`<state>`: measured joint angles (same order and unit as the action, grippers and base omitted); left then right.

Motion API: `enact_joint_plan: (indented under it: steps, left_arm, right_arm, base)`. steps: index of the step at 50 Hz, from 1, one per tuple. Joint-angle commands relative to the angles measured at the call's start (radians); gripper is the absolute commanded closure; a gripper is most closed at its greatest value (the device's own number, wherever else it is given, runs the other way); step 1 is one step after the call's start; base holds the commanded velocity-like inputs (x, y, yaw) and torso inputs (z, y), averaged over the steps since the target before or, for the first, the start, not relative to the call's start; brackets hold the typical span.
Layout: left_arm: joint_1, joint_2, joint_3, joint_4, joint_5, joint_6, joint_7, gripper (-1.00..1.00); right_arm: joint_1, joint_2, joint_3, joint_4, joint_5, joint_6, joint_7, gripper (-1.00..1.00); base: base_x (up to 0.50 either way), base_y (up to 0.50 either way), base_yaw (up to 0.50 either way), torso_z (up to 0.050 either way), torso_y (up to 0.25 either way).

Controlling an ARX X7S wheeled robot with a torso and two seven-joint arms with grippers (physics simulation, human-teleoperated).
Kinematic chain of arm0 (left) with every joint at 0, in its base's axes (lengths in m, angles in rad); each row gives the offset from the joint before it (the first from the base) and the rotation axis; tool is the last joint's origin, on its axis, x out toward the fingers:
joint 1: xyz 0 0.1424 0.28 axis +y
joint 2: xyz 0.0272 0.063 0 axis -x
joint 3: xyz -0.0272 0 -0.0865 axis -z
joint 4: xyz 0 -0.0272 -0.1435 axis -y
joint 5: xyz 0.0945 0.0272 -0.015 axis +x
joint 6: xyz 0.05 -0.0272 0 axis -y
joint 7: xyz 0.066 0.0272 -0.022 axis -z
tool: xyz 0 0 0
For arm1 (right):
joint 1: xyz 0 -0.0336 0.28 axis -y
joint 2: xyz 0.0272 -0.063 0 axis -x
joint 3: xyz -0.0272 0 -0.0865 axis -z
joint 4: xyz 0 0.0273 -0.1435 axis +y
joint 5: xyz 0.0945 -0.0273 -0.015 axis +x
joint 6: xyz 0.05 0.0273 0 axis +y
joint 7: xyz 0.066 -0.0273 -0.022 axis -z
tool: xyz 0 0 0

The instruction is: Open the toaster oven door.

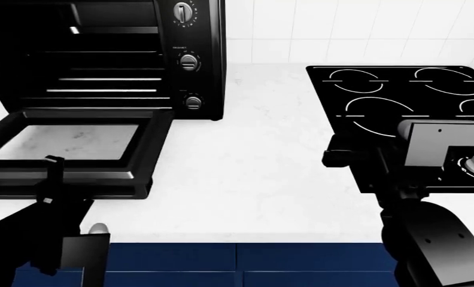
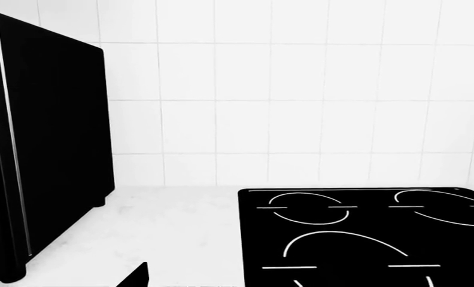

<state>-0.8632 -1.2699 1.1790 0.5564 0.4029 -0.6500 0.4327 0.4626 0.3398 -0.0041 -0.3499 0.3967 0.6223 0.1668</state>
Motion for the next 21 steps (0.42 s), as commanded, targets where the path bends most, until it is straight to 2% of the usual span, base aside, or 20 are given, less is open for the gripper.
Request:
enact_joint_plan:
  steps: [1, 21]
  left_arm:
    - [0.065, 0.048, 0.051, -0.042, -0.046, 0.016, -0.039, 1.00]
    - [0.138, 0.155, 0.095, -0.207, -0.067, 0.088, -0.130, 1.00]
  right_arm:
    - [-0.007, 0.007, 0.006, -0.004, 0.003, 0.000, 0.006, -1.00]
    - [-0.010, 0.018, 0.003, -0.011, 0.003, 0.008, 0.018, -1.00]
  base:
    - [0.00, 0.00, 0.00, 0.000, 0.000]
    - [0.02, 0.00, -0.02, 0.000, 0.000]
